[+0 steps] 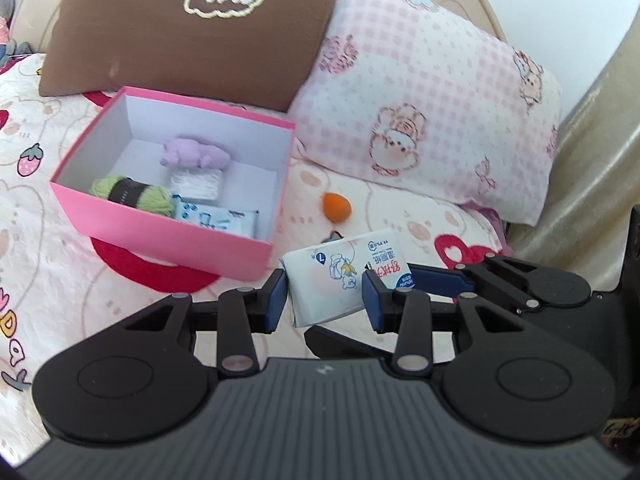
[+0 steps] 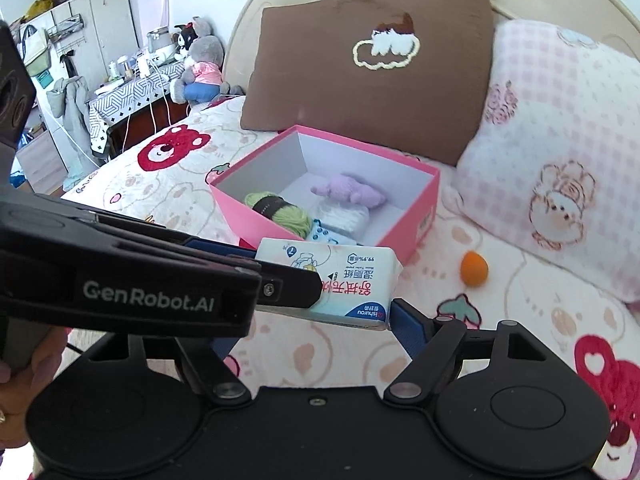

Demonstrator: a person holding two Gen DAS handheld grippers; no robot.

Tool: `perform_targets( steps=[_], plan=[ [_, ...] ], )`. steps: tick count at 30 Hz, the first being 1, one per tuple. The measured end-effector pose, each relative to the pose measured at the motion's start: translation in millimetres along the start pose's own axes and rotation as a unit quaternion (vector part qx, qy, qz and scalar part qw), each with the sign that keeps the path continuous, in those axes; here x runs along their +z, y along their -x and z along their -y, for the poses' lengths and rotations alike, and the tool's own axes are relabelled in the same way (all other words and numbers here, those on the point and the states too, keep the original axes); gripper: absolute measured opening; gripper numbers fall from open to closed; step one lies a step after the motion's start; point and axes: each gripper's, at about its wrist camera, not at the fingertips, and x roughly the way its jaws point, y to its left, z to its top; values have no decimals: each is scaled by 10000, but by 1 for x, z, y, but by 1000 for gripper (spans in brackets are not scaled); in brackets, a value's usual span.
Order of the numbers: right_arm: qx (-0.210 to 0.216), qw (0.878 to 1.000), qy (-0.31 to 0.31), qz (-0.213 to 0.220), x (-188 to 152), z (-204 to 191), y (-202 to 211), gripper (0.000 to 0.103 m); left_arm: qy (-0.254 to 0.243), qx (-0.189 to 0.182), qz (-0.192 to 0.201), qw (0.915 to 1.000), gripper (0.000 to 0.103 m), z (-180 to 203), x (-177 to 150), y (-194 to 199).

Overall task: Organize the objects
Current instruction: 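Lower the white tissue packet into the pink box and open both tools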

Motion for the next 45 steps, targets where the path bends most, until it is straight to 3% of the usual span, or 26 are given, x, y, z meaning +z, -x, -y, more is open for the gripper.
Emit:
perform_targets(
  steps=[9, 15, 25, 32, 45],
  plan=[
    [1, 10000, -23, 56, 22, -5, -12, 75, 290, -77, 225, 9993, 38, -28, 20, -9],
    [15, 10000, 21, -4, 35, 1, -31, 64, 303, 47, 253, 9992, 38, -42, 36, -20],
    [-295, 9989, 263, -254, 56, 7, -85, 64, 209, 240, 168, 9994, 38, -64, 66, -71],
    [275, 9984, 74, -483, 67, 22, -120, 64, 457, 496, 153, 9976, 38, -91, 79, -107],
    [387, 9957, -198, -821, 67, 35, -175, 64, 707, 728, -110, 9948, 38, -118, 79, -150]
  ],
)
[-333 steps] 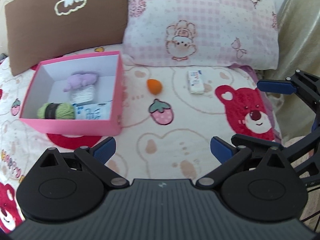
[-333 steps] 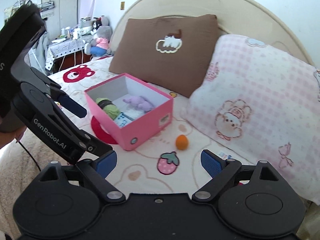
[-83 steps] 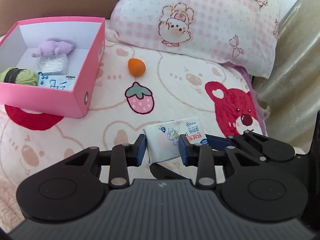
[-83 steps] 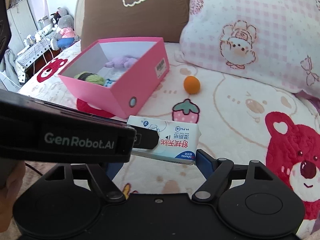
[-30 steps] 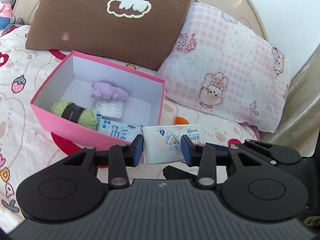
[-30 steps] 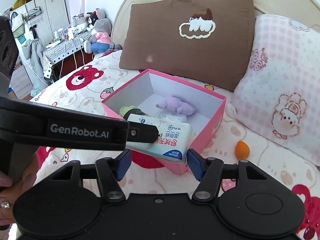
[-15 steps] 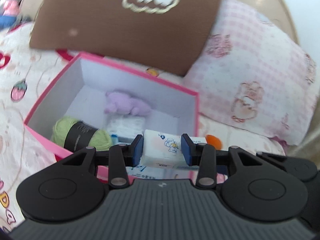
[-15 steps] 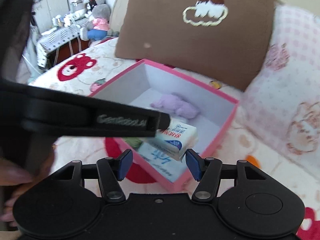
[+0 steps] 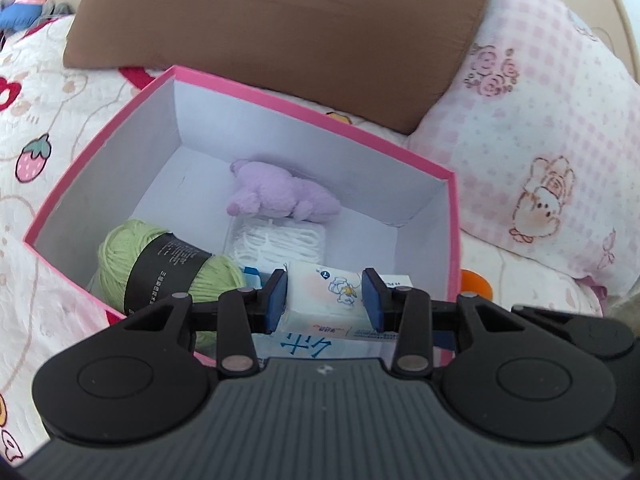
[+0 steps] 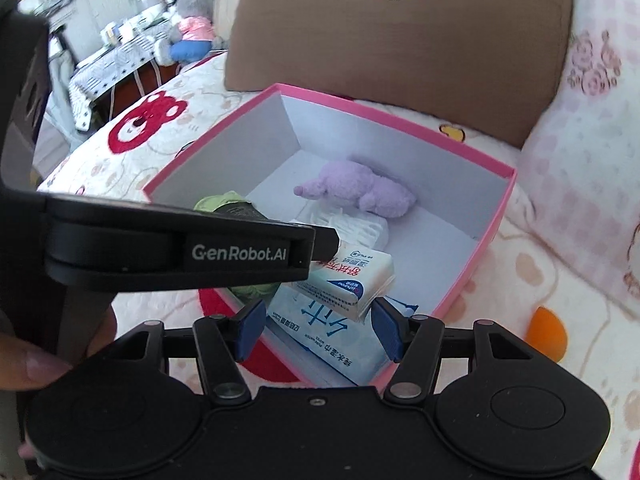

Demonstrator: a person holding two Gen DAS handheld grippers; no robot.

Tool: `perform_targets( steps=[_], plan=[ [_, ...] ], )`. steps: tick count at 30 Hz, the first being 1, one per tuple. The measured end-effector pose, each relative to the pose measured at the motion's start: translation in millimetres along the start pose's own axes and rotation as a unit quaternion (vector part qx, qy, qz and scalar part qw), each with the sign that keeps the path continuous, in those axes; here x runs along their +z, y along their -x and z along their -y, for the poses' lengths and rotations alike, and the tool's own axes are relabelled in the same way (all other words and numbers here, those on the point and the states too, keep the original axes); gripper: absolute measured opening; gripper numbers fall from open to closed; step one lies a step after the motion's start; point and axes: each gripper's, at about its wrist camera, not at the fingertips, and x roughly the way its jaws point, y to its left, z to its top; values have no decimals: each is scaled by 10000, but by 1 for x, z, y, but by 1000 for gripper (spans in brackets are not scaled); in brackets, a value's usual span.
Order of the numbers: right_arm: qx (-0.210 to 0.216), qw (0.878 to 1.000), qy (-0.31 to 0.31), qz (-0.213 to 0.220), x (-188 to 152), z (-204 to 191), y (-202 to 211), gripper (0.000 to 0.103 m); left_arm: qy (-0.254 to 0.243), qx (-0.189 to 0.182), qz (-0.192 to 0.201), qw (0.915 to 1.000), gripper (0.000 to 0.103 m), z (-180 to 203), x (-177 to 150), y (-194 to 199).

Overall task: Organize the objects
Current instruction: 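Lower the white tissue packet into the pink box and open both tools, then raise both tools out of the pink box and back away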

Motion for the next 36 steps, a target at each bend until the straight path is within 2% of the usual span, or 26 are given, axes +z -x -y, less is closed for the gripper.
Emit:
perform_targets(
  steps=[14, 17, 20, 23, 26, 33, 36],
  plan=[
    [-127, 9997, 29, -197, 4, -3, -18, 65, 102, 77, -172, 9998, 38, -14, -5, -22],
    [-245, 9994, 238, -100, 5, -8, -15, 68, 197, 34, -250, 9995, 39, -18, -4, -26],
    [-526, 9974, 489, 60, 3, -15, -10, 69, 192, 143, -335, 9992, 41, -16, -4, -22],
    [-393, 9982, 418, 166, 0, -15, 2, 69, 191, 83, -329, 9992, 42, -12, -3, -11],
    [-274, 9984, 462, 197, -4, -15, 19, 69, 208, 67, -353, 9991, 52, -6, -2, 2],
    [-242, 9959, 804, 333, -15, -22, 65, 72, 9, 150, -432, 9990, 61, 14, -3, 38],
    [-269, 9952, 842, 417, -16, -22, 76, 74, 66, 173, -449, 9988, 70, 19, -1, 51]
  ],
)
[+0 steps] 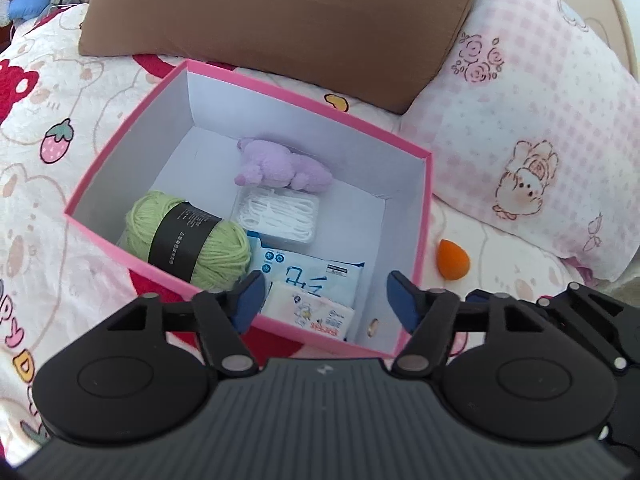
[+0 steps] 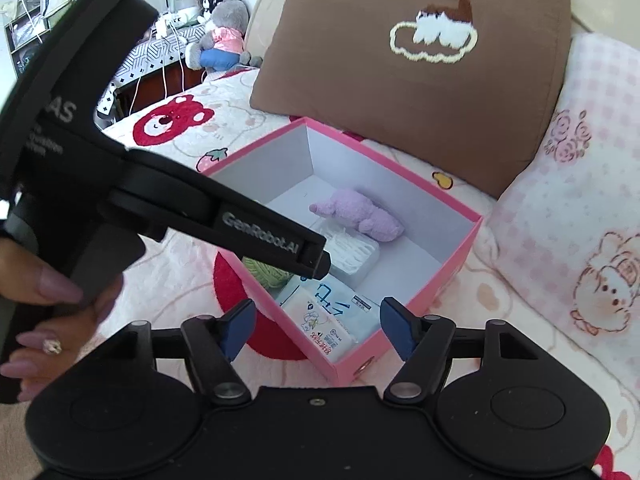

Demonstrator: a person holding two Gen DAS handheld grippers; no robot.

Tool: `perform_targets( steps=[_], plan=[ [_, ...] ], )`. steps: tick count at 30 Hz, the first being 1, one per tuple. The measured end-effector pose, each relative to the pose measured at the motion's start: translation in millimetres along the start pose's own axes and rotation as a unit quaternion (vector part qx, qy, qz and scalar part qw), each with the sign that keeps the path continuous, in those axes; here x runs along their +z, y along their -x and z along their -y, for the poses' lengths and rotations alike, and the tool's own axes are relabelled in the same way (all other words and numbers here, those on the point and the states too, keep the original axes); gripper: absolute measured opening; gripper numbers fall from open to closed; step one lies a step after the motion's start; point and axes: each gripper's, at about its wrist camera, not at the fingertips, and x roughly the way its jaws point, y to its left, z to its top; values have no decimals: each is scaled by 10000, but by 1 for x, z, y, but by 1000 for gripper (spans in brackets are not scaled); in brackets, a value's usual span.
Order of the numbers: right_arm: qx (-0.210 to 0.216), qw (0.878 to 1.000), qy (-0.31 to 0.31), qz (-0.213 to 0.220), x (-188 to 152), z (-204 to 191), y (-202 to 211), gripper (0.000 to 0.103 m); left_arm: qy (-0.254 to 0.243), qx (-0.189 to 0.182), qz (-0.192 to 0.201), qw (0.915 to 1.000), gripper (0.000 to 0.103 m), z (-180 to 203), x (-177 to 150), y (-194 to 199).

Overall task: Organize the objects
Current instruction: 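Raise both tools out of the pink box and back away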

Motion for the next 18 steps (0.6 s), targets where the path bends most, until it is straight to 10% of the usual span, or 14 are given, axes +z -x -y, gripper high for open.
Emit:
perform_targets(
  steps=[18],
  plan=[
    [218, 9989, 368, 183, -9, -14, 82, 94, -672, 25, -35, 9977, 84, 49, -22, 90]
  ],
)
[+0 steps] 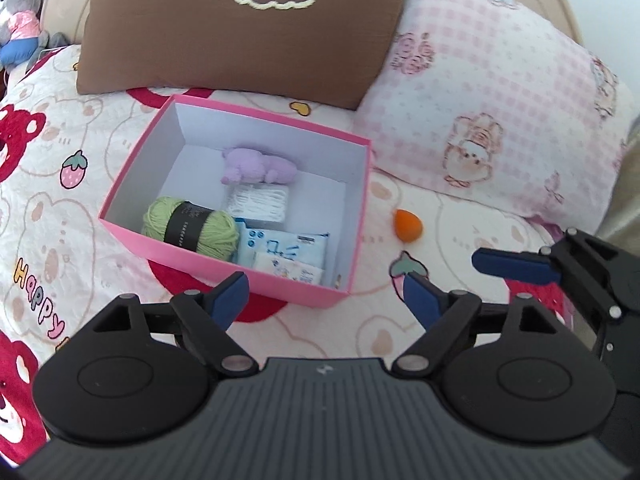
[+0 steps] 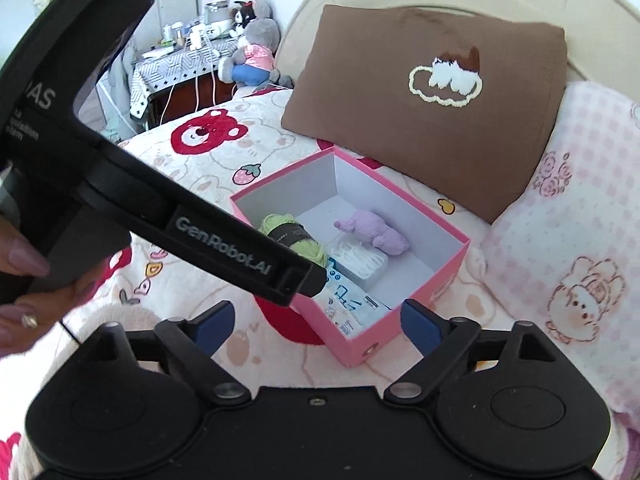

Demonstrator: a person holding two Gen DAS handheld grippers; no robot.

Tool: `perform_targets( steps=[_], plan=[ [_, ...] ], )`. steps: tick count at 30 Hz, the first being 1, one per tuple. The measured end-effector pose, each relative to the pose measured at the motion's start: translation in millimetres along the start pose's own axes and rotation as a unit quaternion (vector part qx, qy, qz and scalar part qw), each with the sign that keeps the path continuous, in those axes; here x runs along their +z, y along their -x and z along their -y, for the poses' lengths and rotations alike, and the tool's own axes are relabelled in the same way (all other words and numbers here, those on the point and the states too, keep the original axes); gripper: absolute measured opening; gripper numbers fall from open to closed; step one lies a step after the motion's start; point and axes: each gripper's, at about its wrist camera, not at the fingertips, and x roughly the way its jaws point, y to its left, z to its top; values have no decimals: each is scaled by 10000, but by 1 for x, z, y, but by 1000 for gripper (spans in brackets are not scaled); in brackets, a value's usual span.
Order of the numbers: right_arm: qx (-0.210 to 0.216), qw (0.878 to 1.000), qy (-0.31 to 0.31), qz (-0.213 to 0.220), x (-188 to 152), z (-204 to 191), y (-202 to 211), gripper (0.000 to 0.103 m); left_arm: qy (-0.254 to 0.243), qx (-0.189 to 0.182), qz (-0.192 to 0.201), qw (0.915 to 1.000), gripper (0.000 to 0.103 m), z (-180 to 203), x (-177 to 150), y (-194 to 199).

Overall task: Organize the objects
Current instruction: 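Raise both tools out of the pink box and back away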

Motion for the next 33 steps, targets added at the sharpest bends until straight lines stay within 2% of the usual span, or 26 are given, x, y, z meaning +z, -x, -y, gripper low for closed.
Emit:
perform_targets(
  steps=[3, 8, 17, 24, 28, 31, 33],
  plan=[
    [-45, 9999, 114, -15, -8, -3, 10, 94, -71, 126, 26, 9999, 84, 10, -8, 14],
    [-218, 9991, 366, 79, -24, -9, 29, 94, -267, 132, 75, 9995, 87, 24, -19, 33],
    [-299, 9991, 267, 134, -49, 1, 49, 94, -774, 425, 379, 9954, 98, 51, -50, 44],
    [-432, 9987, 212, 196, -68, 16, 57, 94, -941, 217, 241, 9950, 102, 68, -62, 38],
    [-510, 9975, 191, 459, -80, 26, 58, 94, -1070, 258, 340, 9933, 102, 82, -69, 33],
    [-535, 9970, 136, 550, -87, 36, 57, 94, -997, 108, 294, 9945, 102, 90, -68, 27],
    [-720, 9956, 116, 596, -90, 38, 58, 94, -866, -21, 224, 9960, 102, 91, -66, 21]
  ],
)
